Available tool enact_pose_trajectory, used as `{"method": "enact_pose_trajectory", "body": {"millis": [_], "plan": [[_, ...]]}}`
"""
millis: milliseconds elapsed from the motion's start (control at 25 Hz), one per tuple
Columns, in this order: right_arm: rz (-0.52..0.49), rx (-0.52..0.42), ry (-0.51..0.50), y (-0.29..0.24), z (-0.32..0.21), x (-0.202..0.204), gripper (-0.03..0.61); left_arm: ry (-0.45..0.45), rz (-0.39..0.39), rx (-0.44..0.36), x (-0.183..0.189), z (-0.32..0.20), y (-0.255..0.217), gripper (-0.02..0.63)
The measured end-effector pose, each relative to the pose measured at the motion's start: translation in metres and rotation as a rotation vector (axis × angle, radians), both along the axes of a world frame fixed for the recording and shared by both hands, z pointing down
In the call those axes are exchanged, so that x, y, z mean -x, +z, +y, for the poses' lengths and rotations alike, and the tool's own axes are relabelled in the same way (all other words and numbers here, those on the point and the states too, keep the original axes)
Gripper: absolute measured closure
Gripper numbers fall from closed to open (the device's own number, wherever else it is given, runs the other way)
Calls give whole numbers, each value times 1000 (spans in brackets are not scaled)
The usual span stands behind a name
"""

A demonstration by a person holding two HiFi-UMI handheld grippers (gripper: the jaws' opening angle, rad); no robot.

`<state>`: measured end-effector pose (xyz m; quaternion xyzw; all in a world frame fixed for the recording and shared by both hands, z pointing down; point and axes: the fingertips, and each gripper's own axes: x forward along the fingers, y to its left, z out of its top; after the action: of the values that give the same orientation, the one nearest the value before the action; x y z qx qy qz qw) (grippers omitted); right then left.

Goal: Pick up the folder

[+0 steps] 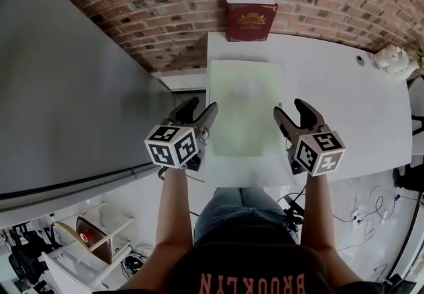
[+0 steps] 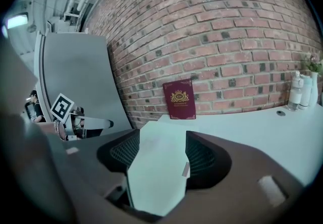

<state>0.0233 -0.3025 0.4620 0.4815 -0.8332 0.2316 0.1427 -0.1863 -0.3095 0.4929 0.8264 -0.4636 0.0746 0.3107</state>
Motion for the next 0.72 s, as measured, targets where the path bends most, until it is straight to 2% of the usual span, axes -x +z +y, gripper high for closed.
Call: {"method": "enact_pose_trajectory", "body": {"millis": [400, 720], "plan": [[-35, 145, 8, 55, 3, -6, 262, -9, -19, 125, 0, 15, 46, 353], [-42, 239, 7, 92, 11, -6, 250, -32, 6, 206, 3, 25, 76, 353]]}}
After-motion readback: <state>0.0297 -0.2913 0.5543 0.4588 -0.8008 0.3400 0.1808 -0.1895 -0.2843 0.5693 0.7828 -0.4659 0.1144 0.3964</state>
